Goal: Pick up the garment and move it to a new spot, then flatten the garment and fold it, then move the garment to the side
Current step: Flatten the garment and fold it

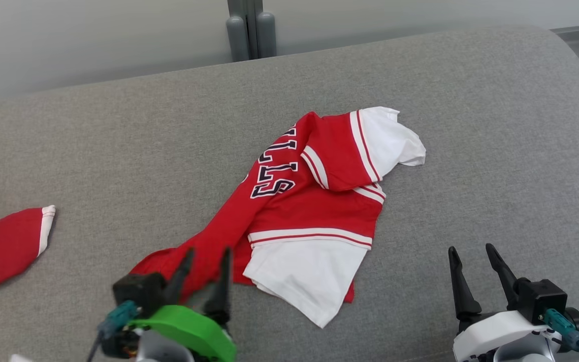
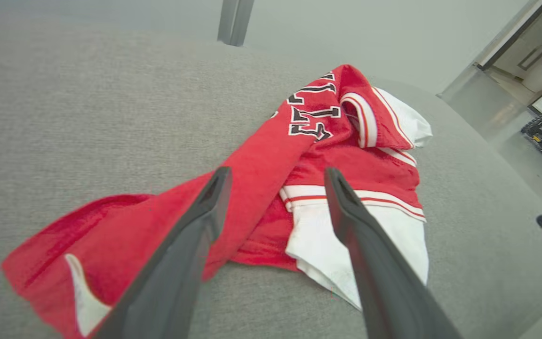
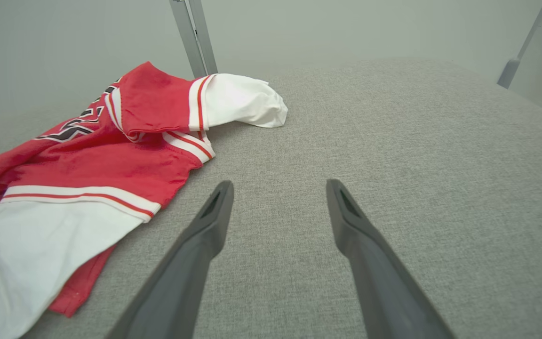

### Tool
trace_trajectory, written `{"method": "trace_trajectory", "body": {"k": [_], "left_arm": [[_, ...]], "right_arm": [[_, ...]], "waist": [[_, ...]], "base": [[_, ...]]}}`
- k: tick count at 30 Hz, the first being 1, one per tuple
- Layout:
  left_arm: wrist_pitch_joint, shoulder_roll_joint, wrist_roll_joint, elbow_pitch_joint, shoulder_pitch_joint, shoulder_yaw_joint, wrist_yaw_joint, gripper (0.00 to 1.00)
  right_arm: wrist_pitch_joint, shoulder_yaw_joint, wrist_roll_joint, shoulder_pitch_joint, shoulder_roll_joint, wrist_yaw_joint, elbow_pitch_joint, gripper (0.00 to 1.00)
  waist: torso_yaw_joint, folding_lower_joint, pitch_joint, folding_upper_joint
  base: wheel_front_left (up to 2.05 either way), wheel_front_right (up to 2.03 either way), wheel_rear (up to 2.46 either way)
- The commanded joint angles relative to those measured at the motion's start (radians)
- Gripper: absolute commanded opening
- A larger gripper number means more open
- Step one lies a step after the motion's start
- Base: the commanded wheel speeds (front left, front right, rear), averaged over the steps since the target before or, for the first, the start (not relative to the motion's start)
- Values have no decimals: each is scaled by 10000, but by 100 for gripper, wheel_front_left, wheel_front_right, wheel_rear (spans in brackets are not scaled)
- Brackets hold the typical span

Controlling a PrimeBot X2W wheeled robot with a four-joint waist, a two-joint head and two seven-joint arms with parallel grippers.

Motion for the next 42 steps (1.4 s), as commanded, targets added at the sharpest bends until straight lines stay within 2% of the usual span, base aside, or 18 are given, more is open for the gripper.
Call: {"method": "trace_trajectory", "body": {"k": [1,6,11,14,23,25,26,30,37,42], "left_arm": [[291,-197,-103,-56,-236,-265,-198,100],[1375,-679,-317,781,-805,-1071,-714,100],[1606,-1015,-485,2126,-1364,-1000,-724,100],[1588,-1030,-515,2721,-1653,-884,-686,100],[1517,-1117,-839,3107,-1473,-759,-898,100],[1548,-1129,-847,3031,-1430,-824,-945,71],[1564,-1157,-888,2955,-1415,-843,-977,40],[1616,-1272,-997,2590,-1421,-904,-1084,0],[1804,-1337,-1201,1997,-1335,-974,-1155,0],[2083,-1586,-1469,1524,-1469,-1175,-1532,0]], "right_arm": [[1,38,51,-132,-17,-15,3,100],[1,222,168,-430,-26,-15,-43,100],[1,171,241,-513,-19,-15,-83,100],[1,150,290,-432,-14,-15,-70,100],[1,135,370,-395,-14,-15,-28,100],[1,149,377,-418,-14,-15,-19,100],[1,150,372,-431,-14,-15,-22,100],[1,160,320,-481,-14,-15,-4,100],[1,203,251,-400,-14,-15,9,100],[1,241,306,-454,-16,-15,21,100]], "waist": [[-76,0,76,-1],[-391,0,358,-1],[-703,0,597,-1],[-854,0,679,-1],[-1008,0,688,-1],[-1012,0,661,-1],[-1010,0,645,-1],[-1018,0,575,-1],[-1157,0,464,-1],[-1352,0,479,-1]], "base": [[0,0,0],[0,0,0],[0,0,0],[0,0,0],[0,0,0],[0,0,0],[0,0,0],[0,0,0],[0,0,0],[0,0,0]]}}
